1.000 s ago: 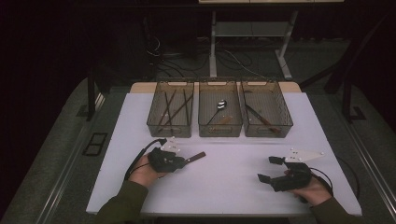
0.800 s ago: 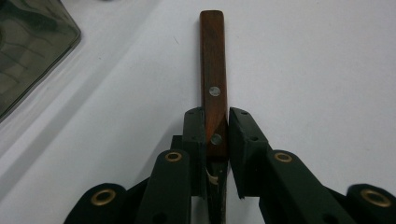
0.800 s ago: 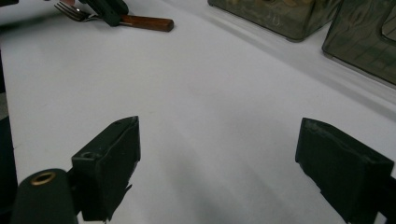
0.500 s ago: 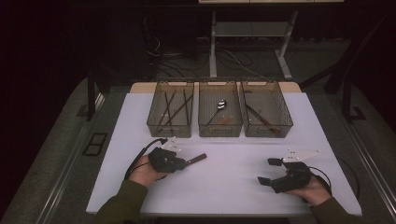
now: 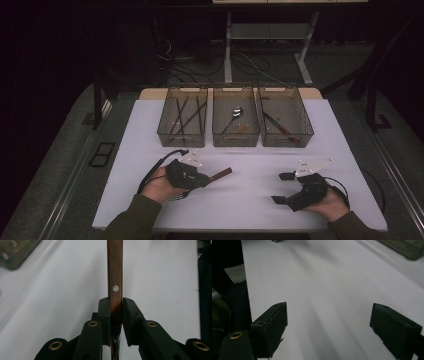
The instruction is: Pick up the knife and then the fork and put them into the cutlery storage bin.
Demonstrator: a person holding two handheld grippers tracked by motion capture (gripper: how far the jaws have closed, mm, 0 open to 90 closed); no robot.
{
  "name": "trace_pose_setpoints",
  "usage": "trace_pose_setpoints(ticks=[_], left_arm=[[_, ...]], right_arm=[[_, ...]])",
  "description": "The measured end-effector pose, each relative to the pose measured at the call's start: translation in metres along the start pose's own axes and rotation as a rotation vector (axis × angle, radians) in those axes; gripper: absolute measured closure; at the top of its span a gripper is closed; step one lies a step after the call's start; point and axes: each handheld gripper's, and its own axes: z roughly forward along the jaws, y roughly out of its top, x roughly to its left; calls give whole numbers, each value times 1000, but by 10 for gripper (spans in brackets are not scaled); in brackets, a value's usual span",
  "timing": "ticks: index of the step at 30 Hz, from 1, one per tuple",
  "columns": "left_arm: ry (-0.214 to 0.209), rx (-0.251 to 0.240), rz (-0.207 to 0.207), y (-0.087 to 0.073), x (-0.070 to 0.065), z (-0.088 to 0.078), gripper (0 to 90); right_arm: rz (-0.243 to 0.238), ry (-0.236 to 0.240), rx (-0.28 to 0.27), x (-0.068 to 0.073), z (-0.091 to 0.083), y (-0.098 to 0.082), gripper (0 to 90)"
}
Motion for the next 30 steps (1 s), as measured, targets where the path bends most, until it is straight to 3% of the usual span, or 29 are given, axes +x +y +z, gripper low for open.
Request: trace_pose_setpoints(ticks=[4, 11, 20, 23, 25, 30], left_arm=[[-21, 2, 30, 9, -7, 2, 769], [-55, 1, 63, 28, -15, 6, 770], [-121, 21, 128, 56, -26, 24, 769], [-136, 36, 167, 63, -28, 30, 769], [-143, 38, 177, 66, -30, 33, 769], [-147, 53, 222, 71, -34, 40, 768]], right_arm=[[-15, 4, -15, 0, 0, 7, 147], [-58, 51, -34, -1, 2, 27, 152], [-177, 148, -2, 9, 21, 61, 200], [-217, 181, 38, 13, 30, 68, 252], [-268, 205, 76, 12, 37, 69, 339], [-298, 259, 126, 15, 45, 68, 512]])
